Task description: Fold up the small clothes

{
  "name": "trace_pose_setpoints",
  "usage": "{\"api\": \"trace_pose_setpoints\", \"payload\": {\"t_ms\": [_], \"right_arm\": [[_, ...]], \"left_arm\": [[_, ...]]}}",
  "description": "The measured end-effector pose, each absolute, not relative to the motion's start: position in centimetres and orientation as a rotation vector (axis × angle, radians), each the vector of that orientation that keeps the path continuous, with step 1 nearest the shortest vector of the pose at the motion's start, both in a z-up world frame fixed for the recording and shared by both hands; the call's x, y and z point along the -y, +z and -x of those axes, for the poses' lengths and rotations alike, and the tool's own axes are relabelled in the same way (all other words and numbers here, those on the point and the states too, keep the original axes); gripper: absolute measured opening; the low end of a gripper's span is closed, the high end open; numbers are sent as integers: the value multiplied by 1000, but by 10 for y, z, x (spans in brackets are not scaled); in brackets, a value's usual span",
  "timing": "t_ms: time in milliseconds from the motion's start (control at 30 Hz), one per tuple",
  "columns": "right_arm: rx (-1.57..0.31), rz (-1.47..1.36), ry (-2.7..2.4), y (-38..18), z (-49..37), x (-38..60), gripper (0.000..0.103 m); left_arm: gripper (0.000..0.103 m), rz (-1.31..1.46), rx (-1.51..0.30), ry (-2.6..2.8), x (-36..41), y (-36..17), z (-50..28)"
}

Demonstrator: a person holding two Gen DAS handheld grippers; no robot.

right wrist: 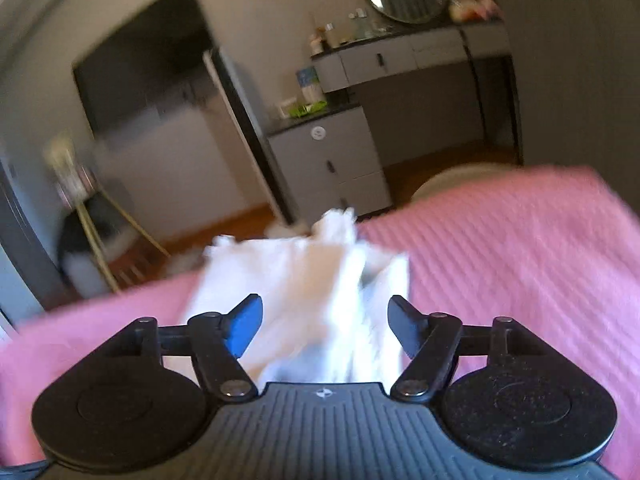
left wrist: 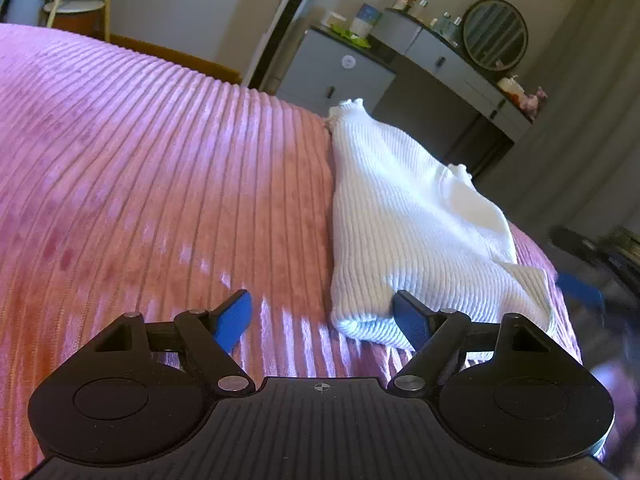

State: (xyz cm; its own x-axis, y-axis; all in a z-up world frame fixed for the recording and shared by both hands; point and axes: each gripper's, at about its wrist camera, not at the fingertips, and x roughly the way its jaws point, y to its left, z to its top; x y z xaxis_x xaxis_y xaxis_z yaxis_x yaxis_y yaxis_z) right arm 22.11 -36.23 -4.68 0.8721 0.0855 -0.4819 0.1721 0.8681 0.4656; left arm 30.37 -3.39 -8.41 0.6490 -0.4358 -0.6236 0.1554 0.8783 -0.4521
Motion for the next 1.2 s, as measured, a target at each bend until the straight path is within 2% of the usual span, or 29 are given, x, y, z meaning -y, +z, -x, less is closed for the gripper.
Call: {"api": "trace_pose_setpoints", "payload": {"t_ms": [133,333,400,467,533,733,800,867,1033,1200], "right_arm": [[-557,-785,7,-76,-199,366,71],[-582,-934,30,-102,-223,370,70],[-590,-951,20,-106,-236,371,65],[-596,-1004,21,-110,-243,375,44],[-587,-1033,45,-112,-252,376,40],[-628,-984,45,-114,-275,373,40],[-633,-911,42,-105,-283,368,29],[-602,-753,37,-86,-286,358,24],[-473,-445,4,-45,-275,336,22],[-491,-325,-81,-53,-269,336,22]], "left_arm": [[83,357,-801,-344,37,-84,-299],[83,313,-808,-328,43,-82,-294],[83,297,-807,-327,45,-84,-293],[83,276,-803,-328,47,-85,-292],[84,268,-799,-332,47,-85,-292],[86,272,-789,-343,48,-88,-293],[86,268,-787,-342,48,-89,-293],[86,271,-786,-343,48,-88,-293],[86,291,-787,-343,46,-88,-292],[86,285,-785,-344,47,-88,-292]]}}
